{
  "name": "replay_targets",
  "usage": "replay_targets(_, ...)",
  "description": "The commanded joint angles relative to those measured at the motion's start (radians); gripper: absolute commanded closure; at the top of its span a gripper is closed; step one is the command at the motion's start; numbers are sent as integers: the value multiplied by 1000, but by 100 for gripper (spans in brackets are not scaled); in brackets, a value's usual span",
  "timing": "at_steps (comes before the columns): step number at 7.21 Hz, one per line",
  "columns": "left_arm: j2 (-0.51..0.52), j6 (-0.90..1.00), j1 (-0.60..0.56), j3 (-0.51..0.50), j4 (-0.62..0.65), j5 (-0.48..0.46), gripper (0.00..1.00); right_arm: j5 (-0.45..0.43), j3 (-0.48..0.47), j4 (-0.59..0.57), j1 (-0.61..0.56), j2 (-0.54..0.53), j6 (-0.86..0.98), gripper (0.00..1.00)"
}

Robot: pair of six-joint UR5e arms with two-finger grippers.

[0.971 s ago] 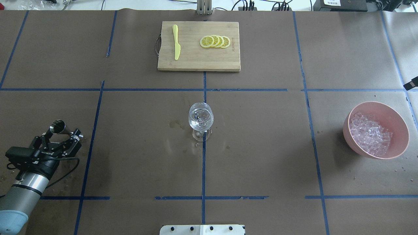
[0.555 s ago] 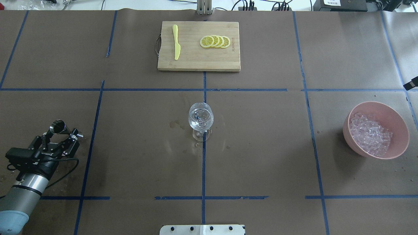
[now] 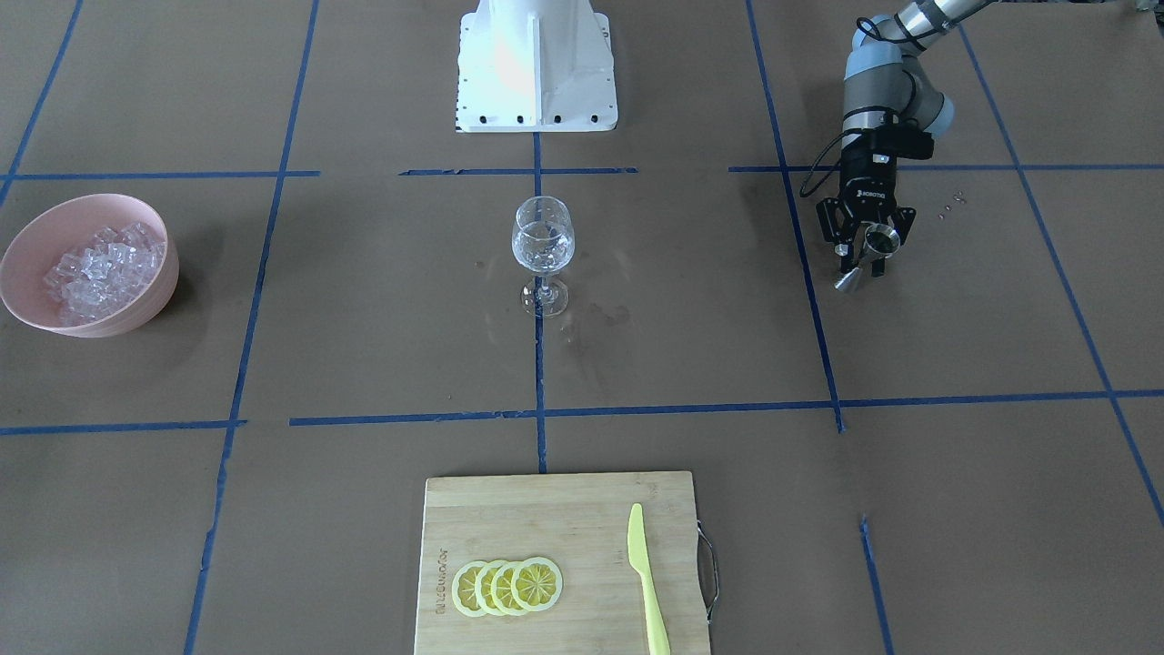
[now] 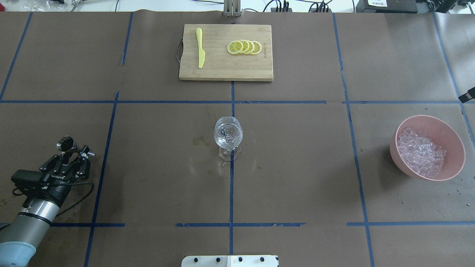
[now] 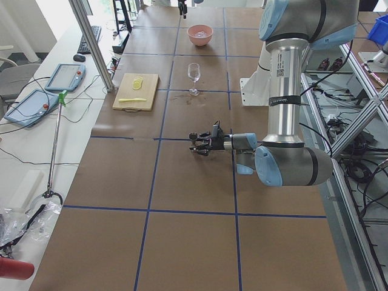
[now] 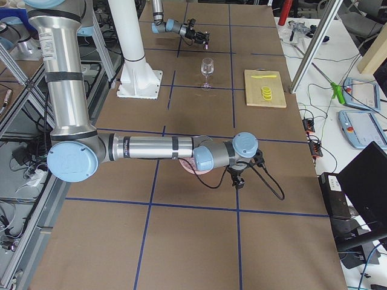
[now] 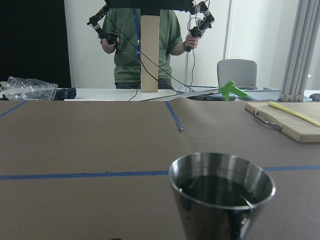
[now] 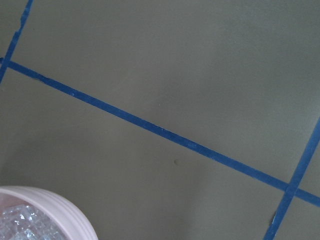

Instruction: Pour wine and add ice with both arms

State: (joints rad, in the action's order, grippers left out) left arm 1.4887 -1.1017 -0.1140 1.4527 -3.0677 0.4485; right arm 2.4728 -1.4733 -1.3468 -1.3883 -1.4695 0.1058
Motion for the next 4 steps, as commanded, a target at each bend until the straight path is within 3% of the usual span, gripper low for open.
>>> replay_targets(1, -1, 2, 7, 12, -23, 1, 100, 0, 5, 0, 0, 0, 0, 0)
replay_targets(2, -2, 3, 7, 14, -23, 1, 100, 0, 5, 0, 0, 0, 0, 0)
replay_targets(4, -7, 150, 4, 117, -64, 2, 100, 0, 4, 0, 0, 5, 0, 0)
